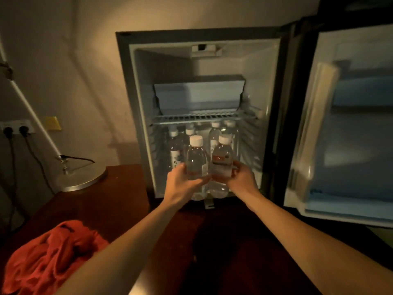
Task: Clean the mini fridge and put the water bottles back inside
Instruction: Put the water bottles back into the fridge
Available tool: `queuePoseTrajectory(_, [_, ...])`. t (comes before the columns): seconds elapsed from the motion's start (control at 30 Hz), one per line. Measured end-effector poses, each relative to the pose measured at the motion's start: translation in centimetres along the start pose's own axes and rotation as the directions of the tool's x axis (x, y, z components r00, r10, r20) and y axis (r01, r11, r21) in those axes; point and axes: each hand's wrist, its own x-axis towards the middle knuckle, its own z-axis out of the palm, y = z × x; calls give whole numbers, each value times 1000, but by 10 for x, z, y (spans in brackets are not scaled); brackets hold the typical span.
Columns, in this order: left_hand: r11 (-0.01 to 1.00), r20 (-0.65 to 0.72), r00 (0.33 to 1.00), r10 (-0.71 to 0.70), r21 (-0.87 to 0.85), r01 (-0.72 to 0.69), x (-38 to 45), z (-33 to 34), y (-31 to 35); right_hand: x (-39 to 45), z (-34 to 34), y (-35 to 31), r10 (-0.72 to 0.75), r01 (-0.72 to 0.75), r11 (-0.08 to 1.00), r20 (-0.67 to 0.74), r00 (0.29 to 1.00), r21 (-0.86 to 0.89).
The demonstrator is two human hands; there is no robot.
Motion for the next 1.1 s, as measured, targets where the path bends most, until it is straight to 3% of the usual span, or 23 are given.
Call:
queuePoseTrajectory(0.1, [998,-26,998,-64,0,64,28,31,-4,26,-16,11,6,-9,1000,-143,990,-22])
queuePoseTrajectory(0.27, [990,-92,986,-136,22,138,67,70,-13,63,-23,37,-43,40,999,-244,969,-18])
queuePoseTrajectory(0.4, [987,-173,979,-105,100,123,89,89,-25,85,-16,48,-85,19,978,-317,945,-207])
queuePoseTrajectory(0.5, [982,-175,976,-130,110,151,102,98,-32,95,-13,50,-107,13,953,-295,950,-302])
queuePoseTrajectory(0.8, [997,-171,983,-66,17,70,110,119,-41,110,-15,58,-91,27,966,-237,967,-257])
queuePoseTrajectory(1.1, [992,-128,986,-106,58,115,119,121,-45,115,-13,71,-33,-14,985,-266,963,-173])
